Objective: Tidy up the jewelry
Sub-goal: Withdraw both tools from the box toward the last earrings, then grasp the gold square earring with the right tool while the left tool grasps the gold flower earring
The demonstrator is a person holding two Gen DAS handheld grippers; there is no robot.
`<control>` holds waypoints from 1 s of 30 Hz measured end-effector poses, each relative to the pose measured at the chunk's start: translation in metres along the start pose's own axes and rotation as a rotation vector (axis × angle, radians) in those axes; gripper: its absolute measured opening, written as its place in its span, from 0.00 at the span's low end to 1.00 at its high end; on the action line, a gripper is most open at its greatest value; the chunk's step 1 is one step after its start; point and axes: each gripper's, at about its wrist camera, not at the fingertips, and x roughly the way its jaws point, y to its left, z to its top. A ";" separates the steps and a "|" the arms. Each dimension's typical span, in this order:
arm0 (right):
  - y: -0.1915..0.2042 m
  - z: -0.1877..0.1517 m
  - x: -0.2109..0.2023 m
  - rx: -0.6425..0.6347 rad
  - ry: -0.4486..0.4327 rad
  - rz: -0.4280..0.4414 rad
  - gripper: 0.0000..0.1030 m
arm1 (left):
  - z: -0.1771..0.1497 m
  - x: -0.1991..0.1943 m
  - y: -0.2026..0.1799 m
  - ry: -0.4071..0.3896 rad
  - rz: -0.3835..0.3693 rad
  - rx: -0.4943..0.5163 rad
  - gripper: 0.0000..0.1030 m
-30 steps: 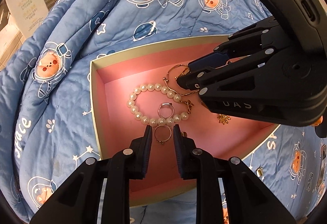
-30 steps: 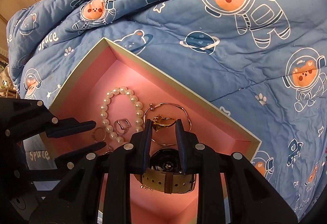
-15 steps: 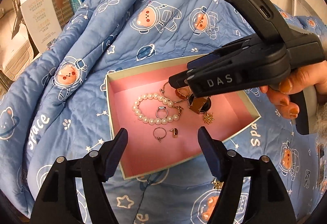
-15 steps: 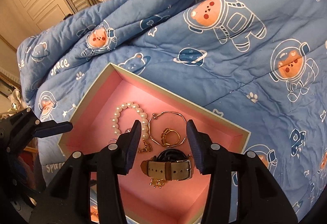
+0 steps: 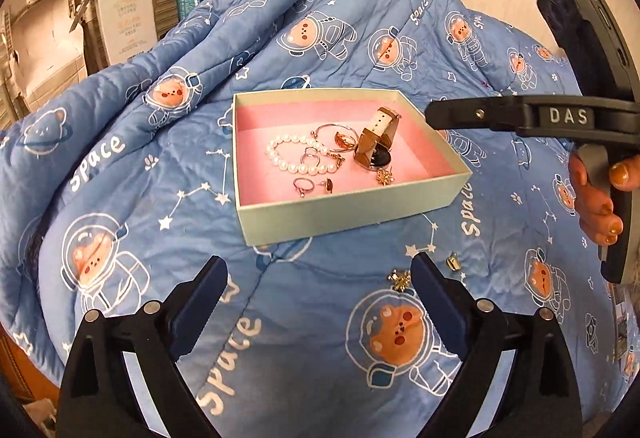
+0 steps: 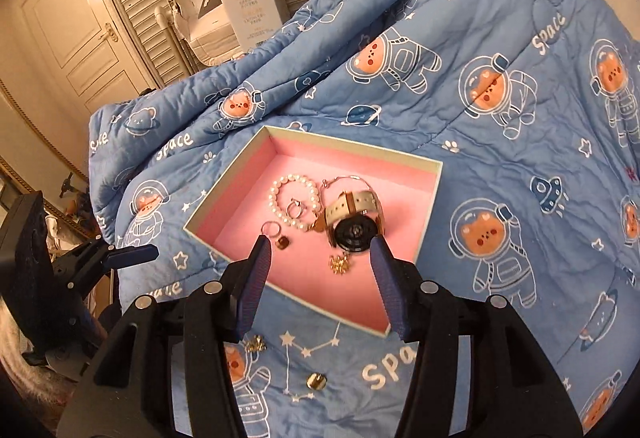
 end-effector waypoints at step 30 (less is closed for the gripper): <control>0.012 -0.103 0.039 0.093 0.100 -0.101 0.28 | -0.064 0.005 -0.034 0.012 0.017 -0.037 0.75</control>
